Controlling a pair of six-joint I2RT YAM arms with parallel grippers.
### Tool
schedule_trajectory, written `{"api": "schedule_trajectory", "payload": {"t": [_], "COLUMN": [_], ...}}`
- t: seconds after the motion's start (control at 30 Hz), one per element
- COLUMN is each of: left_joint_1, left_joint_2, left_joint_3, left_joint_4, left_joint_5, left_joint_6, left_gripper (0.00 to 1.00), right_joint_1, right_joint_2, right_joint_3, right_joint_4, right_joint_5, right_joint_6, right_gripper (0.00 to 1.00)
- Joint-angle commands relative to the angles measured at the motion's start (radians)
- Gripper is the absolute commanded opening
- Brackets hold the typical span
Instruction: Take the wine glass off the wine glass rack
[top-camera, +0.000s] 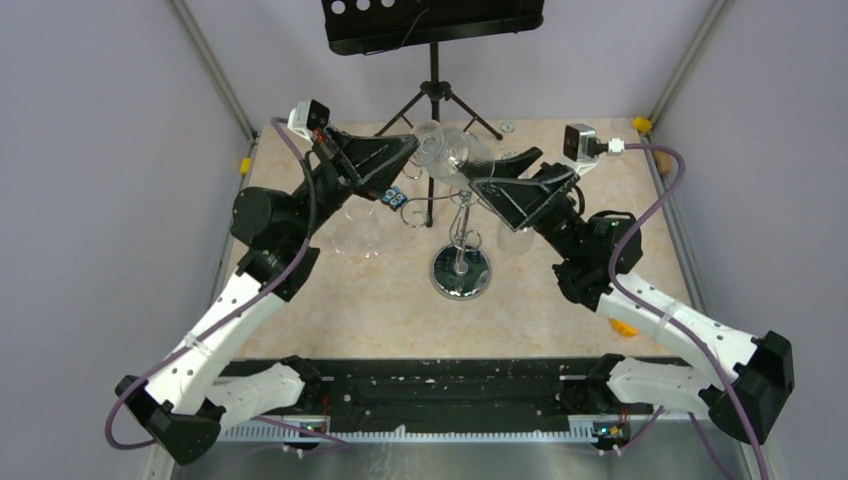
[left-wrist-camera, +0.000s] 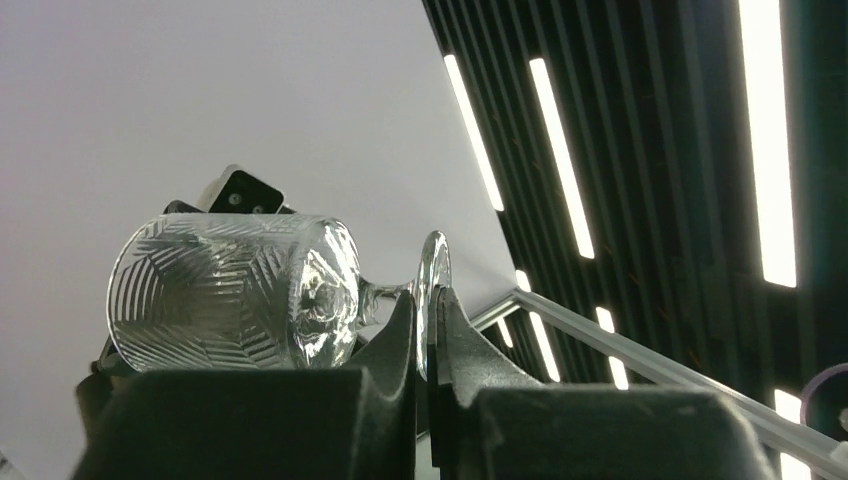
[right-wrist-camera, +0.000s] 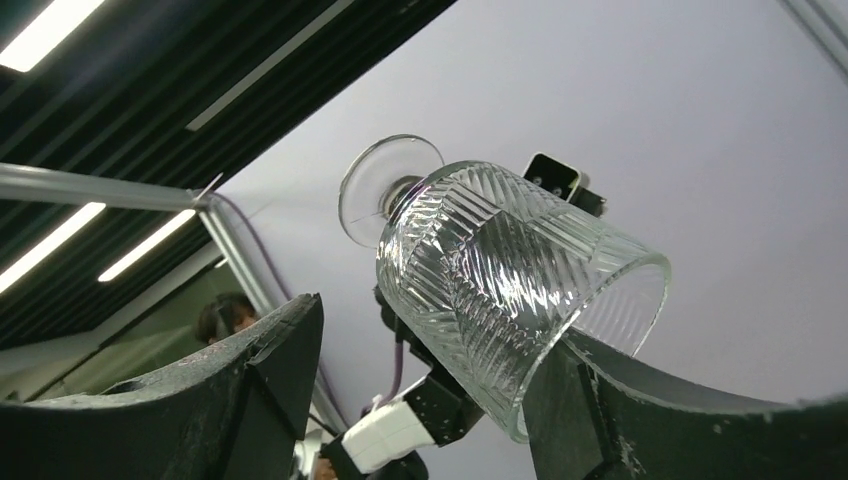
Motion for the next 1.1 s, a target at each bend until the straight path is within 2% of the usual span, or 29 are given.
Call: {"api": "schedule_trajectory", "payload": {"t": [0.0,0.1,0.3,0.33,0.4,0.43,0.47,0.53,0.7,0.87,1.07], "left_joint_1": [0.0,0.002,0.0,0.001,0.001,0.0,0.0,0.001,0.002,0.001,0.0], "left_joint_2": [-0.022,-0.014,-0.005,-0.006,-0.01,-0.014,-0.018,-0.027,-0.075,-0.134,-0.179], "left_joint_3": [0.001,-0.014,-0.023,-0.023,-0.01,0.006,0.028,0.063,0.076,0.078,0.107], "left_joint_4": [0.213,0.247,0.285,0.284,0.248,0.186,0.119,-0.004,-0.131,-0.3,-0.529], "left_joint_5": [0.011,0.015,0.021,0.02,0.023,0.032,0.042,0.049,-0.001,-0.104,-0.231], "left_joint_6": [-0.093,-0.128,-0.15,-0.147,-0.122,-0.097,-0.066,0.008,0.155,0.383,0.731], "left_gripper": [0.0,0.0,0.0,0.0,0.0,0.0,0.01,0.11,0.52,0.68,0.76], "right_joint_1": [-0.006,-0.007,-0.008,-0.007,-0.008,-0.008,-0.007,-0.007,-0.007,-0.008,-0.007], "right_joint_2": [0.0,0.009,0.039,0.044,0.048,0.049,0.05,0.049,0.018,-0.084,-0.26], "right_joint_3": [-0.005,-0.005,0.004,0.006,0.016,0.019,0.02,0.024,0.047,0.077,0.153], "right_joint_4": [0.265,0.328,0.458,0.47,0.472,0.466,0.46,0.444,0.325,0.013,-0.487], "right_joint_5": [-0.088,-0.115,-0.159,-0.164,-0.173,-0.173,-0.172,-0.165,-0.145,-0.071,0.125], "right_joint_6": [0.011,0.009,0.024,0.024,0.022,0.02,0.016,0.007,-0.068,-0.262,-0.627], "right_gripper": [0.65,0.54,0.37,0.3,0.04,0.0,0.0,0.0,0.0,0.0,0.0]}}
